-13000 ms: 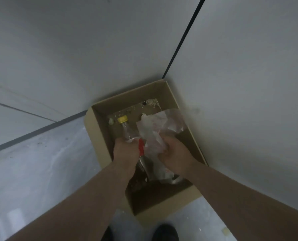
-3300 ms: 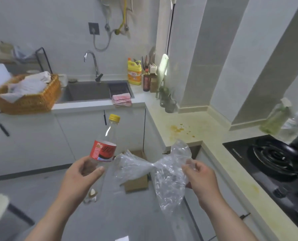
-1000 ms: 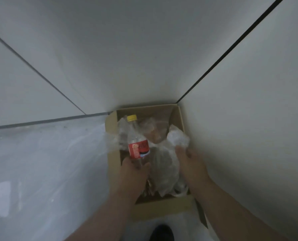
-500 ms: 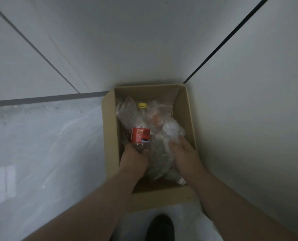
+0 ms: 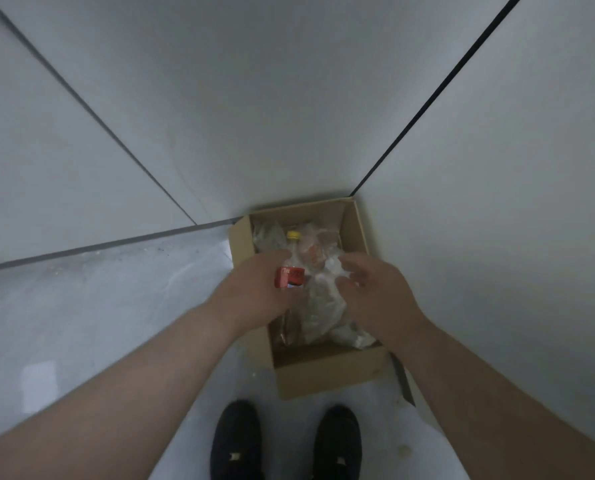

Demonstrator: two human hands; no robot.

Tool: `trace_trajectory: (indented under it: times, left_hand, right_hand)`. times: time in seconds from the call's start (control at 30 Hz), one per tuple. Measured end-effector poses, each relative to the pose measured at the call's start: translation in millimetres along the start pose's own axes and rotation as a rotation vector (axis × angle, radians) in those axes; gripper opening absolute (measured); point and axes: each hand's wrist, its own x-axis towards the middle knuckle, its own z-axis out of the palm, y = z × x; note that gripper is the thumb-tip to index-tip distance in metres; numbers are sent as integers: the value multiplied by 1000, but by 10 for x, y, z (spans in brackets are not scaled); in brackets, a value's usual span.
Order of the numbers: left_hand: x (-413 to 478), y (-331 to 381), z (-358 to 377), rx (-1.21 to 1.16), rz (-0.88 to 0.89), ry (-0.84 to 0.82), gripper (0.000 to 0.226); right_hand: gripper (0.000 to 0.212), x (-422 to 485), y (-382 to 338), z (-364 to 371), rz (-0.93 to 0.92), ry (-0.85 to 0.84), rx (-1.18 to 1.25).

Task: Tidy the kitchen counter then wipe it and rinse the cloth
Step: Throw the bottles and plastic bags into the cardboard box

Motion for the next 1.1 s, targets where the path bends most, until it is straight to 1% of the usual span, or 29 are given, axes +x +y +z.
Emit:
trace_trajectory:
  times: [0.07,0.1,0.23,0.4,0.47,0.63,0.77,0.9,0.97,1.03,1.1]
  left_hand:
    - [-195,167,-318,85,10,-8,42]
    - [-312,263,-472,111,8,-7,47]
    - [-924,666,-1008,158,39,-6,43]
    - [-1637,1246,-1527,189,132,73,45]
    - [-1907,1485,-1682,220,174,97,48]
    - [-2583,1990,-1871,221,193,54,49]
    - [-3148,2395,-2011,192,272,89,40]
    - [-3751,2844,-2114,236,373,102,26]
    - [-4020,3070,-2115,241,397,86,30]
    - [-4289,3287,-2095,229,431,93,38]
    - [-4574,3485,-2027,243,489,108,42]
  right_hand:
    - [37,-180,-189,-168,-32,17,-18]
    - [37,-294,-280,-255,-36,16,-27]
    - [29,-847,-639,-622,-60,39,-43]
    - [30,-1541,-1270,-1260,-100,209,15]
    - [32,-1823,-1532,-1489,-101,246,57]
    - [27,-2661,-1923,-2033,-94,294,137]
    - [24,-3410,-2061,-2405,-78,315,173]
    - [26,-4161,-2121,-2689,-68,344,202]
    - [34,-4548,-2078,-2841,-62,409,202]
    - [36,-4948,-2015,-2987,-67,481,205]
    - [36,-5351,-1915,-3117,-73,541,217]
